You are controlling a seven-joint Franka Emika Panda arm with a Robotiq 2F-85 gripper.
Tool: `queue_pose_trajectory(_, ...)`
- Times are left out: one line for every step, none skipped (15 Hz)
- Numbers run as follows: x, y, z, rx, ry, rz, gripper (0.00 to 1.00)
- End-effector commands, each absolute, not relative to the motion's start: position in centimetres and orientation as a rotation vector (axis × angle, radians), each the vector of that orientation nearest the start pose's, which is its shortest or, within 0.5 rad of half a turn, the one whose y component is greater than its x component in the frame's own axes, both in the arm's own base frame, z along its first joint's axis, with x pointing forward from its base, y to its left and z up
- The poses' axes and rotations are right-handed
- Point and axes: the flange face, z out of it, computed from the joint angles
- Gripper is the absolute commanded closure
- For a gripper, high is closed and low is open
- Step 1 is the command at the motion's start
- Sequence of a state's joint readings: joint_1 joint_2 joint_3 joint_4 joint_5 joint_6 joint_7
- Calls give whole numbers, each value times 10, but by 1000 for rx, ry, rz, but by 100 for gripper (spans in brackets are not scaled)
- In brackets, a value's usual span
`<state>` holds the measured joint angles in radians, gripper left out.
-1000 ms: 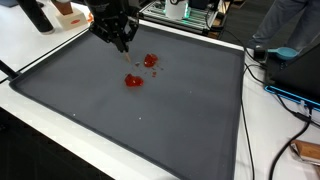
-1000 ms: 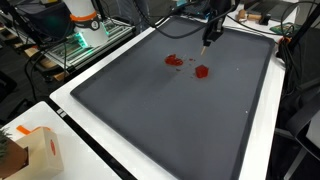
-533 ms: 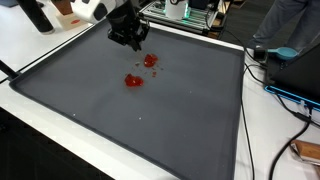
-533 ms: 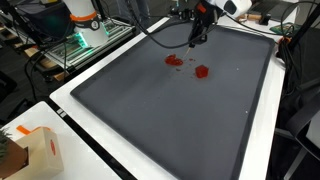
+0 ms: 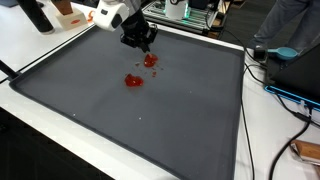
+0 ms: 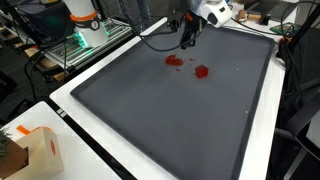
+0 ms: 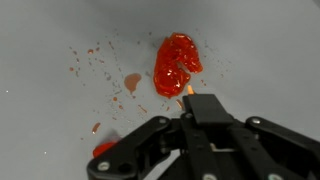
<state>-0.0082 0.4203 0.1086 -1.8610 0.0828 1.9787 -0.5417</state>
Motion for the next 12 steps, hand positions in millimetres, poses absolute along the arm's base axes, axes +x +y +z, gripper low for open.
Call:
queue_pose_trajectory(579,59,269,-2833,-846,289,97)
queue_pose_trajectory(577,58,266,-2847,-844,275,97)
queue_pose_trajectory(574,58,264,-2850,-841,265,97)
queue_pose_trajectory(573,58,262,-2857,-838,255,97)
queue_pose_trajectory(571,57,261,-2862,-839,247,97)
queue_pose_trajectory(569,57,259,-2864,-840,247,97)
queue_pose_trajectory(568,57,258,-2866,-841,243,97)
queue_pose_trajectory(567,57,257,-2870,-843,240,97)
queue_pose_trajectory(566,57,255,-2873,-843,238,97)
queue_pose_trajectory(566,57,254,-2883,-843,236,97)
queue_pose_trajectory(566,56,253,-2888,-840,233,97)
queue_pose_trajectory(566,56,252,-2890,-838,231,97)
